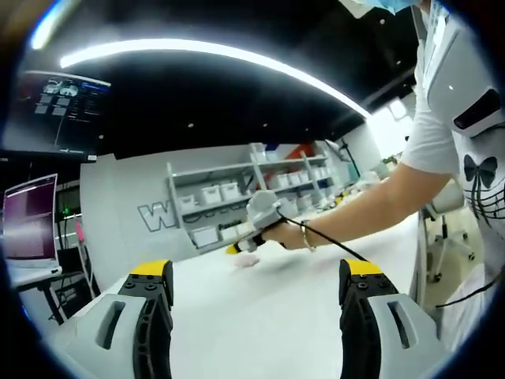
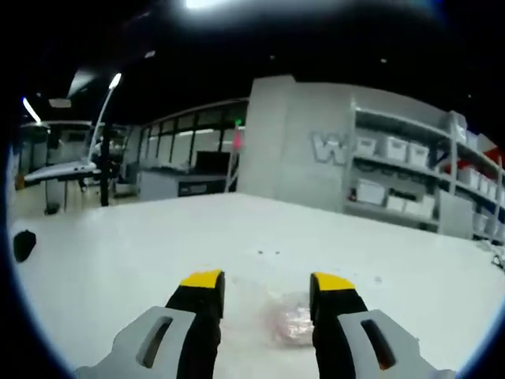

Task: Open the resealable bag by pulling the two sides of the seal apart until the entire bag opening is separated and visibly accessible.

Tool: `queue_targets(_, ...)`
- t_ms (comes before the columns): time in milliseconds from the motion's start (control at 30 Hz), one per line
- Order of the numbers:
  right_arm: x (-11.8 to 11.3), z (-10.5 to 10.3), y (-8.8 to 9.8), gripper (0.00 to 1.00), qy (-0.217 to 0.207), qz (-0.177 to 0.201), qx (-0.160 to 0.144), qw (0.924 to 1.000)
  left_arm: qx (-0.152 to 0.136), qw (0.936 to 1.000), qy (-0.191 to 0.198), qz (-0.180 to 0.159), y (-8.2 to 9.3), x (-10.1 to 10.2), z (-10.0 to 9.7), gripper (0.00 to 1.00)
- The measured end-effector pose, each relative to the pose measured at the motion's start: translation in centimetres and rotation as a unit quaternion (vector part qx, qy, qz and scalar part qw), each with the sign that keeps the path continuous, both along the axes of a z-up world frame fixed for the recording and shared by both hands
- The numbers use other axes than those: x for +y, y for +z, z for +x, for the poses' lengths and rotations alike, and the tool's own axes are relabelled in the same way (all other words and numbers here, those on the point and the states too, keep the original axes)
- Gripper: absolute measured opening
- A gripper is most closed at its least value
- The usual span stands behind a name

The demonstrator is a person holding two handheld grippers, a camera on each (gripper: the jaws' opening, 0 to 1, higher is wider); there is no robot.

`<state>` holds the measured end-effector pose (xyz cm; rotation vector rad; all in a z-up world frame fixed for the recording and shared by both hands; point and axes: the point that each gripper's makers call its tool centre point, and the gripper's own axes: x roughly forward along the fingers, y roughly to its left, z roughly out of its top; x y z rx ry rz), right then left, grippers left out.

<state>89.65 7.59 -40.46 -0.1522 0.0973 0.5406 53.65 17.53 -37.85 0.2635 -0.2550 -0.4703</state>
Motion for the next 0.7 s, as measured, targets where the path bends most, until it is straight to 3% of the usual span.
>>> queue_targets(100, -0.1, 0.2, 0.2, 0.64, -0.005, 0.007, -0.004, 1.0, -0.004, 1.0, 0.003, 0.001, 0.2, 0.0, -0.1, 0.88)
queue_targets(233, -0.4, 0.5, 1.0, 0.98, -0.016, 0.035, -0.028, 0.9989, -0.008, 0.9999, 0.007, 0.003, 0.2, 0.2, -0.1, 0.91)
queue_targets(367, -0.2, -0.2, 0.9, 1.0, -0.007, 0.032, -0.029, 0.999, -0.007, 0.9999, 0.007, 0.002, 0.2, 0.3, 0.0, 0.91)
queue_targets(600, 0.1, -4.2, 0.9, 1.0, 0.009, 0.051, -0.028, 0.9983, -0.007, 0.9999, 0.01, 0.001, 0.2, 0.3, 0.0, 0.92)
queue_targets(700, -0.3, -4.0, 1.0, 1.0, 0.012, 0.063, -0.025, 0.9976, -0.006, 0.9999, 0.014, 0.0, 0.0, 0.6, 0.1, 0.92)
